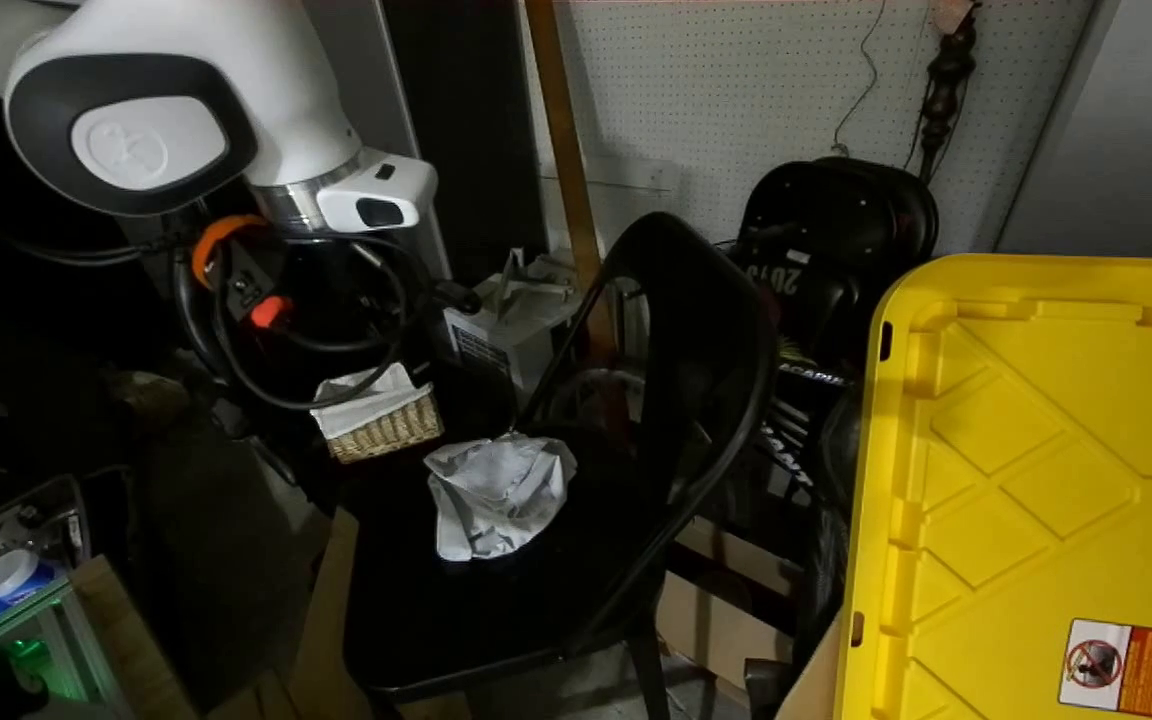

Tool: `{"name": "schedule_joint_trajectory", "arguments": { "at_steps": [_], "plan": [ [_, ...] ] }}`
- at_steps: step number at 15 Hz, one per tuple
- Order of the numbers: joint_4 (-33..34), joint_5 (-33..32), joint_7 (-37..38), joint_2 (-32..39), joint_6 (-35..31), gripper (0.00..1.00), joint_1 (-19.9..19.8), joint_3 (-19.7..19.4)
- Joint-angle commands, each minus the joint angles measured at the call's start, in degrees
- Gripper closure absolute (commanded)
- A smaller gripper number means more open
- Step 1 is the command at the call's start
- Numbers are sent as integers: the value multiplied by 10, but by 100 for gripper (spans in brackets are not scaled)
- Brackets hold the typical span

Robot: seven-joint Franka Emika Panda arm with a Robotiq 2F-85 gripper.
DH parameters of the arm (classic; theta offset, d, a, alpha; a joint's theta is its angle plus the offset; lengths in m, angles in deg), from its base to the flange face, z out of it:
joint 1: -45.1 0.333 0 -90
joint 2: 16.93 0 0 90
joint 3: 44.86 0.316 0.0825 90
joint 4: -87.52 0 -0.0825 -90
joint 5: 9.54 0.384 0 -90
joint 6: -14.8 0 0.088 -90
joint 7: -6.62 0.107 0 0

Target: Put the white towel on the seat then fold the towel twice.

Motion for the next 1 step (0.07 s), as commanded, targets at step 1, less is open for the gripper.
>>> {"name": "schedule_joint_trajectory", "arguments": {
  "at_steps": [1],
  "plan": [
    [1,-1,0,0,2,0,1,-1]
  ]
}}
